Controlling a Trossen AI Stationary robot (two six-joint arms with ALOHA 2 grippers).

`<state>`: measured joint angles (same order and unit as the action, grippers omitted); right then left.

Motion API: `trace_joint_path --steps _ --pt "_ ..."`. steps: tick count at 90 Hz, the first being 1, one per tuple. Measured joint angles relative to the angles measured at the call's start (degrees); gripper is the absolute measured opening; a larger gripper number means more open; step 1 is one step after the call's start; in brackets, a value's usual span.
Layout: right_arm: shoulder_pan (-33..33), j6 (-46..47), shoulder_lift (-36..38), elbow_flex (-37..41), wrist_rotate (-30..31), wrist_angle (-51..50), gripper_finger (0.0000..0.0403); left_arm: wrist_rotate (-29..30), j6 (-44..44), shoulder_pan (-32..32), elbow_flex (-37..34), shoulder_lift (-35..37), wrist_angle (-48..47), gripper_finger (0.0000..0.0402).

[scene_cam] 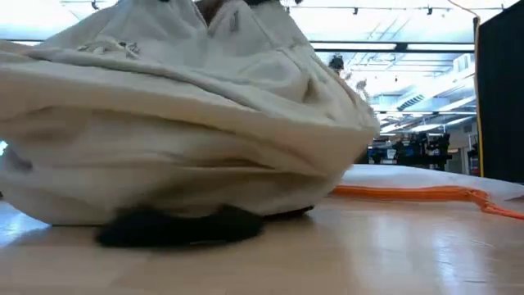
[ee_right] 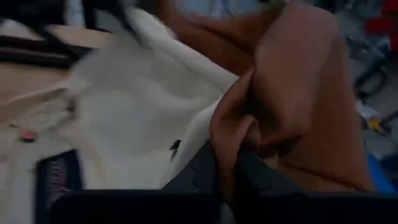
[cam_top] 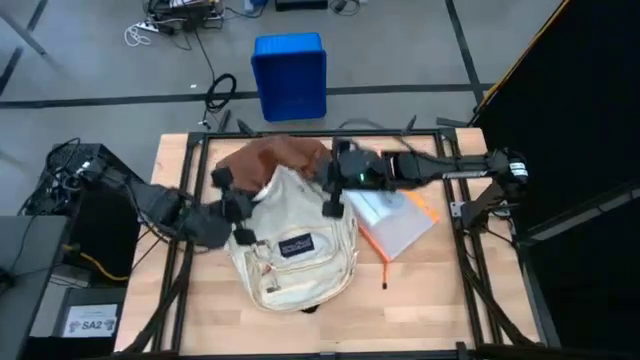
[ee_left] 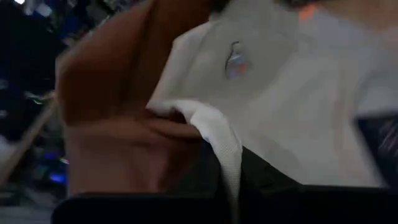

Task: Unpack backpack
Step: Remove the pink cellphone from the white backpack

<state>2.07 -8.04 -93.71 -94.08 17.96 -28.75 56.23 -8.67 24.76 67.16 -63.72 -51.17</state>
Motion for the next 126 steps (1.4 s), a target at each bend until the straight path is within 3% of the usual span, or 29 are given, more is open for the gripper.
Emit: trace_joint_path --steps 33,43,87,93,109,116,126 --pt "-6.8 8.4 -1.9 3.9 -3.9 -5.3 0.0 -5.4 -7.8 -4.9 -0.9 -0.3 -7.2 0.0001" --pt "-9.3 8.5 -3.0 5.7 -4.8 -5.3 0.0013 -6.3 -4.6 -6.8 -1.9 -0.3 -7.4 0.0014" --pt "-11.5 5.9 -3.4 6.3 -2.6 -3.8 0.0171 -3.9 2.5 -9.9 0.1 0.5 -8.6 0.0187" --pt "-11.1 5.3 -3.4 6.3 -2.5 -3.8 0.0183 -7.8 2.7 -9.5 0.3 0.5 -7.0 0.0196" --pt "-8.9 2.8 -3.4 6.3 -2.5 -3.6 0.0193 -29.9 2.3 -5.8 -1.6 -1.6 3.0 0.0195" --pt "-7.8 1.9 -3.4 6.3 -2.5 -3.5 0.0191 -34.0 2.1 -1.9 -3.9 -4.0 8.5 0.0191" --pt "-6.2 1.8 -3.2 6.3 -2.5 -3.5 0.0189 -35.2 0.6 3.1 -5.9 -9.6 11.7 0.0189"
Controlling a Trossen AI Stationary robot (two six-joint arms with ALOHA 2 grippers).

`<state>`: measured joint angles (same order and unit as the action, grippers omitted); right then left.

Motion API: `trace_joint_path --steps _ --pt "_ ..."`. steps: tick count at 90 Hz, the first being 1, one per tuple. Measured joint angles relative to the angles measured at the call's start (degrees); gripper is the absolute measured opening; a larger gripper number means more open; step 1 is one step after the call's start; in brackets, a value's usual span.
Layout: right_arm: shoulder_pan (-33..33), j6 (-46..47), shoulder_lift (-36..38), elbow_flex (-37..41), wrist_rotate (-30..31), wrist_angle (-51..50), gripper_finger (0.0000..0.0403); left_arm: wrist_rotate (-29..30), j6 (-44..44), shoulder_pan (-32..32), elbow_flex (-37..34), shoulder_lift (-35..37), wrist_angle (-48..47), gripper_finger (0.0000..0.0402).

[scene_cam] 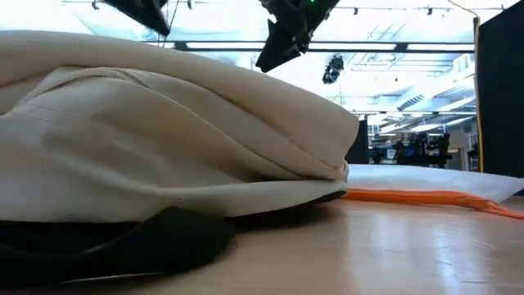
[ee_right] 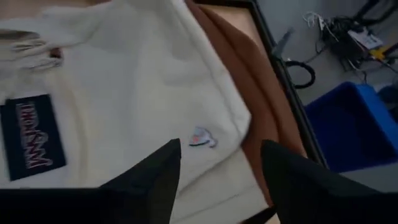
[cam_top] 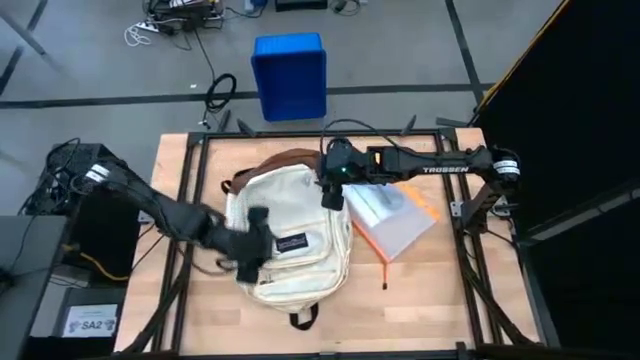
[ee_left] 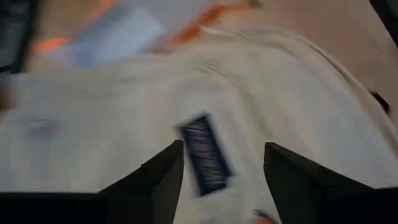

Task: Unpack backpack
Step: Remove the pink cellphone from the white backpack

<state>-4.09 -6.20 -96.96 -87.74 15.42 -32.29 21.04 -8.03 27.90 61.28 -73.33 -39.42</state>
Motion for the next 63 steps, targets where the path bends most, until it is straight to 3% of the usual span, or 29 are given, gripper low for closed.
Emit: trace_joint_path --steps 27,63 --pt "4.4 0.1 0.1 0.0 0.0 0.4 0.0192 -0.7 -3.5 8.0 0.8 -15.5 5.7 0.0189" --pt "6.7 0.6 0.1 0.0 1.8 1.0 0.0191 -10.8 -6.9 8.6 5.7 -16.7 9.8 0.0189"
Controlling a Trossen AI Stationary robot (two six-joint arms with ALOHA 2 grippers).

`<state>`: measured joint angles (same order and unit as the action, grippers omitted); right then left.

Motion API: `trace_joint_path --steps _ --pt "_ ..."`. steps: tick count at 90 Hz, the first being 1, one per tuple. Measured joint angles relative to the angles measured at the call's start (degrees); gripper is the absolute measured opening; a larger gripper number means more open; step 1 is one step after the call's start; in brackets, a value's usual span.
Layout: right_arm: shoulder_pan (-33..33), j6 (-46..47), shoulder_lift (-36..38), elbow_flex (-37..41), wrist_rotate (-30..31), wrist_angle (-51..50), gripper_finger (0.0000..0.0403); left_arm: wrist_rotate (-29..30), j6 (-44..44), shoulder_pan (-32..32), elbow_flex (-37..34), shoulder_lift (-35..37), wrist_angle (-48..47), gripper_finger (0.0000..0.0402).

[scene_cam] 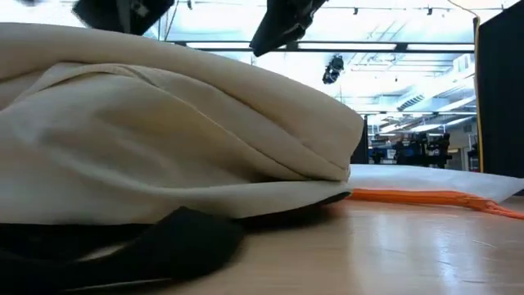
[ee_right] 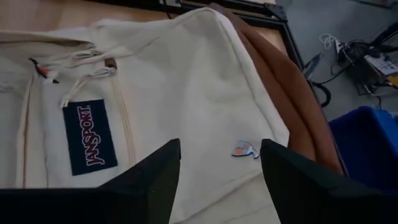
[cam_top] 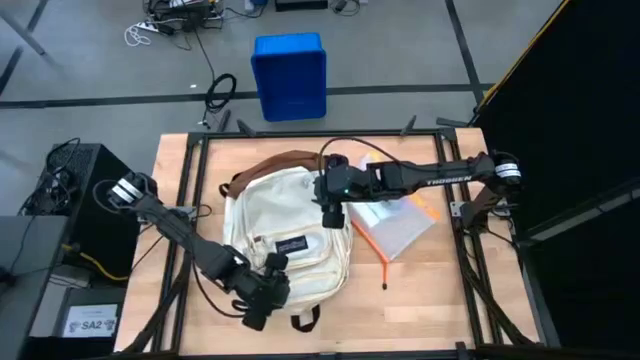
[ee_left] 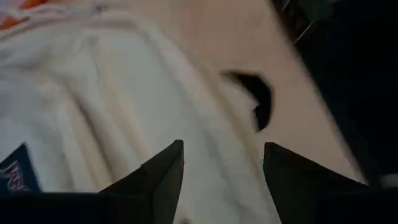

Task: Unpack backpack
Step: Remove the pink cellphone from the white backpack

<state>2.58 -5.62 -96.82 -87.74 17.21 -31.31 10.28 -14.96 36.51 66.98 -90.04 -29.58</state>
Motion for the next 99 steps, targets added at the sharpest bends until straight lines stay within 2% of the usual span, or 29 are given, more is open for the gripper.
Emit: trace_joint_path --steps 23,33,45,72,78,87,99 --pt "0.1 0.4 0.0 0.0 0.2 0.2 0.0204 3.3 -5.0 0.2 0.1 -2.6 -3.7 0.0189" --pt "0.1 1.5 0.0 0.0 0.2 0.7 0.0209 0.1 -3.5 0.1 0.1 -4.8 -3.8 0.0198" --pt "0.1 1.6 0.0 0.0 0.2 0.8 0.0212 -3.9 -3.4 0.1 0.1 -7.4 -3.8 0.0241" --pt "0.1 1.6 0.0 0.0 0.2 1.6 0.0206 -8.3 -3.5 -0.4 0.0 -8.2 -3.8 0.0385" --pt "0.1 1.6 0.0 0.0 0.2 1.7 0.0205 -9.1 -4.2 -0.5 0.0 -8.2 -3.7 0.0395" --pt "0.1 1.7 0.0 0.0 0.2 1.7 0.0207 -11.3 -6.5 -0.5 0.2 -8.2 -4.0 0.039" --pt "0.1 1.7 0.0 0.0 0.2 1.9 0.021 -12.4 -7.7 -0.5 5.1 -8.2 -10.9 0.0388"
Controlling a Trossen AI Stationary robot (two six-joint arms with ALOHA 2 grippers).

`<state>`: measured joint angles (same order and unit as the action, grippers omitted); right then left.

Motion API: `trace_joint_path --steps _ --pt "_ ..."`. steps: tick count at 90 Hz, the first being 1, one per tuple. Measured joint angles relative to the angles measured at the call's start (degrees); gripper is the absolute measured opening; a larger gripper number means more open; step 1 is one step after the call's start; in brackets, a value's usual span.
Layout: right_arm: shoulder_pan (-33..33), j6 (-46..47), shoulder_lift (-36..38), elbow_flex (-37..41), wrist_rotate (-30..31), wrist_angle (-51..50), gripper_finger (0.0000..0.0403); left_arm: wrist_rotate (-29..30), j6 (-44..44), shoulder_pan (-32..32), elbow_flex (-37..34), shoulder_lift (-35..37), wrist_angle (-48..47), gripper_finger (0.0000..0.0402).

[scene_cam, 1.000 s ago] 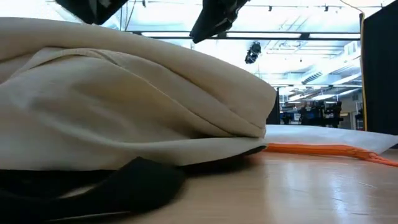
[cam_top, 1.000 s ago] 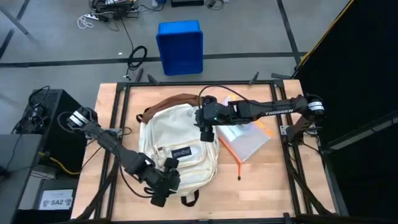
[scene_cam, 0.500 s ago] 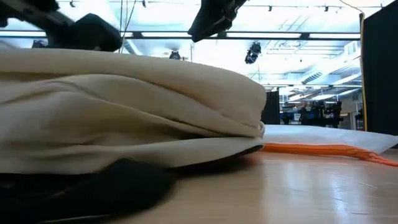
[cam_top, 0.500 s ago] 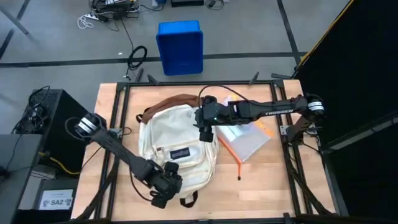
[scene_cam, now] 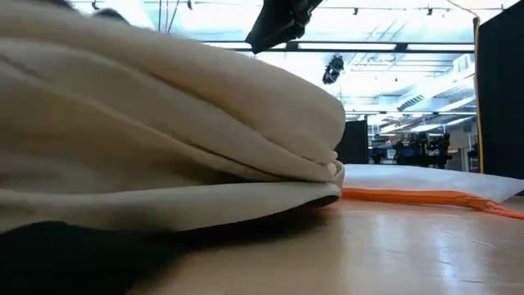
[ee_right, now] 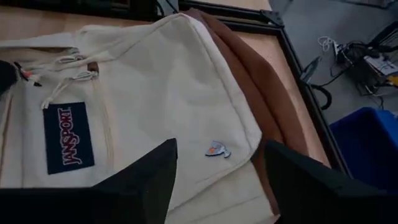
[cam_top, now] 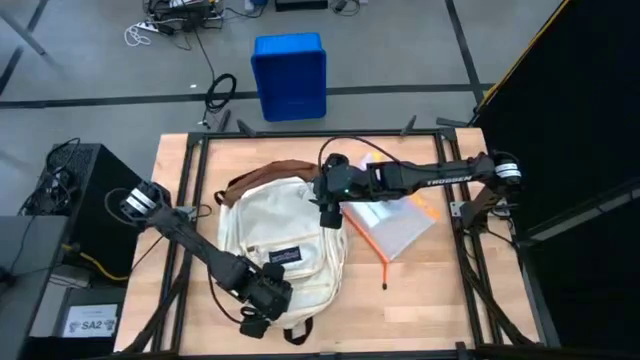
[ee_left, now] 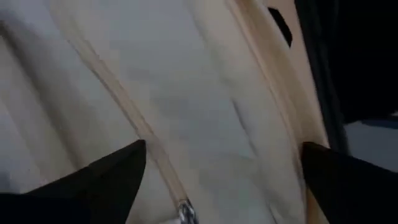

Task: Unpack backpack
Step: Remove the pink cellphone from the white backpack

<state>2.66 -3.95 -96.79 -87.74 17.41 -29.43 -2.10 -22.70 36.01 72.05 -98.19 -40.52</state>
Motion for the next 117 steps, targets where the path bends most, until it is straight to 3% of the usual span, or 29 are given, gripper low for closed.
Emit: trace_joint_path --steps 18,43,56,67,94,106,117 --pt "0.0 1.0 0.0 0.0 0.0 0.1 0.0204 0.3 0.0 0.6 6.3 0.1 -2.4 0.0388" --pt "0.3 1.0 0.0 0.0 0.0 0.1 0.0203 5.0 -0.8 2.8 3.0 -3.8 4.3 0.0387" --pt "0.5 0.9 0.0 0.0 0.0 0.3 0.0201 9.3 -3.3 1.8 2.7 -8.5 1.6 0.0375" --pt "1.5 -0.1 0.0 0.0 0.2 0.4 0.0193 11.5 -3.2 0.6 2.7 -9.4 -1.2 0.031" --pt "7.5 -3.7 0.0 0.0 1.9 0.7 0.0178 10.4 1.2 -0.9 4.0 -6.5 -2.6 0.0027" --pt "10.9 -3.8 0.0 0.0 2.5 0.7 0.0176 11.0 1.5 -1.2 6.2 -4.9 -4.8 0.0012" --pt "14.4 -3.8 0.0 0.0 2.6 0.6 0.0177 16.5 2.3 -1.1 8.2 -2.6 -8.2 0.0003"
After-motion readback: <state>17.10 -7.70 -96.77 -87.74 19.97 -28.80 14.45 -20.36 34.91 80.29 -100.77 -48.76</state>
